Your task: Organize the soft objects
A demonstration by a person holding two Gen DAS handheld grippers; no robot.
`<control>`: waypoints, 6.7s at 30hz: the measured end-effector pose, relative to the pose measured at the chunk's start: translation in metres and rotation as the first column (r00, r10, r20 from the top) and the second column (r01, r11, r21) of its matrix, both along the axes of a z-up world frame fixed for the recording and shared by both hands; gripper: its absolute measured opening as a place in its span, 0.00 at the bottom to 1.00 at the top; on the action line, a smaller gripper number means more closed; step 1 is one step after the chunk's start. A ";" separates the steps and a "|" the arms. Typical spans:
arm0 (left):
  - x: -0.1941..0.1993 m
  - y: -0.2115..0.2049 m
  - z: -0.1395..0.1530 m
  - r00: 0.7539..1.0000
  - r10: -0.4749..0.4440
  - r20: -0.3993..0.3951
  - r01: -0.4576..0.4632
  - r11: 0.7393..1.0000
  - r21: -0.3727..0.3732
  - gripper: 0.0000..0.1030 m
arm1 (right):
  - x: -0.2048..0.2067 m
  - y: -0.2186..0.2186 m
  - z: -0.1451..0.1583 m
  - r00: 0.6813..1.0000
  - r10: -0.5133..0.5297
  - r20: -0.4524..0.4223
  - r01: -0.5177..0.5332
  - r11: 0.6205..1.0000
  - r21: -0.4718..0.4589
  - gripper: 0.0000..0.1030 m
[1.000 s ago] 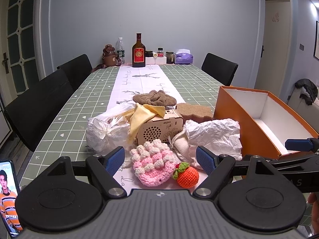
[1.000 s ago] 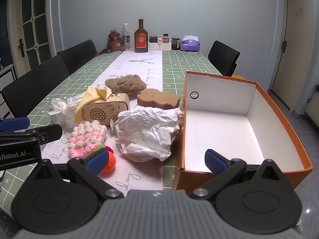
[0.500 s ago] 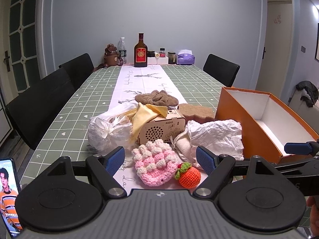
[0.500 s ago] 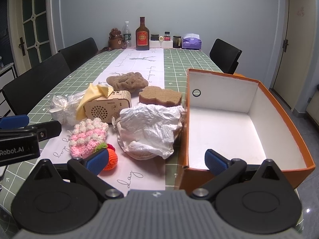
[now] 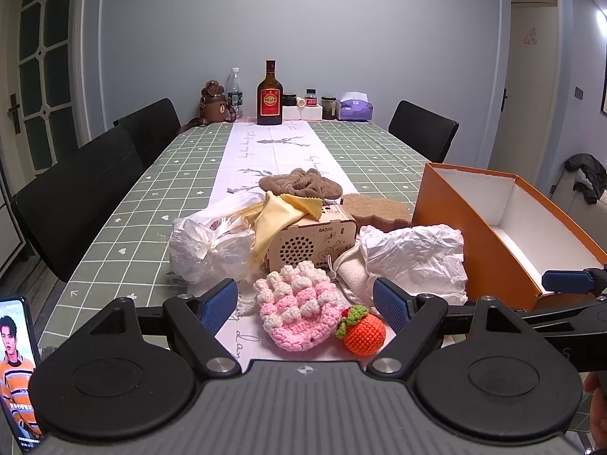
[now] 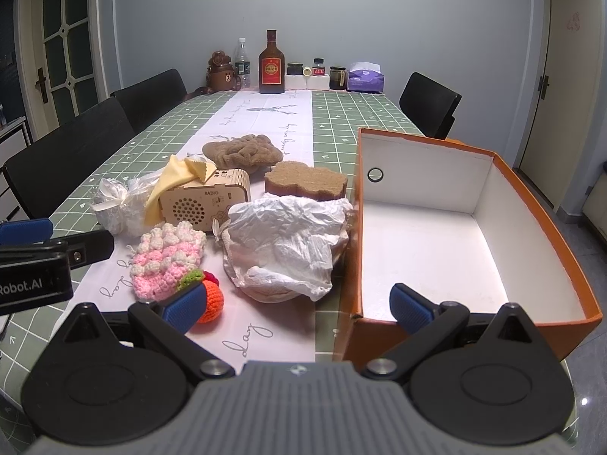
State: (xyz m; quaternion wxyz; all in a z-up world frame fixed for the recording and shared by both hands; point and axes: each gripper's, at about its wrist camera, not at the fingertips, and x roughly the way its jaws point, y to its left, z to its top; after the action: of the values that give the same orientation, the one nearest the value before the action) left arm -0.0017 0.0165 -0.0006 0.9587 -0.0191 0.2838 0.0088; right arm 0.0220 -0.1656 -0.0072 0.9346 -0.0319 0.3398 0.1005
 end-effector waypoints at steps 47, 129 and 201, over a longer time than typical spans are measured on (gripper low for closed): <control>0.096 0.003 -0.029 0.963 -0.181 -0.200 0.171 0.983 -0.065 0.69 | 0.172 0.075 -0.042 0.716 0.497 -0.491 -0.688 0.621 -0.375 0.84; 0.073 -0.052 0.096 0.966 -0.228 0.122 0.231 0.973 -0.010 0.13 | 0.119 -0.054 0.141 0.952 0.302 0.056 -0.286 0.939 -0.192 0.09; 0.166 -0.215 -0.037 0.644 -0.545 -0.537 0.674 0.736 0.063 0.39 | 0.164 -0.140 -0.053 0.772 0.181 -0.609 -0.357 0.917 -0.180 0.26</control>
State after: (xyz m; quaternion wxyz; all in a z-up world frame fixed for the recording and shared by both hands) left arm 0.1644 -0.1984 -0.0374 0.7947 0.2056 0.4999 -0.2761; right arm 0.1864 -0.3059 -0.0598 0.7467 -0.1829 0.6109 0.1894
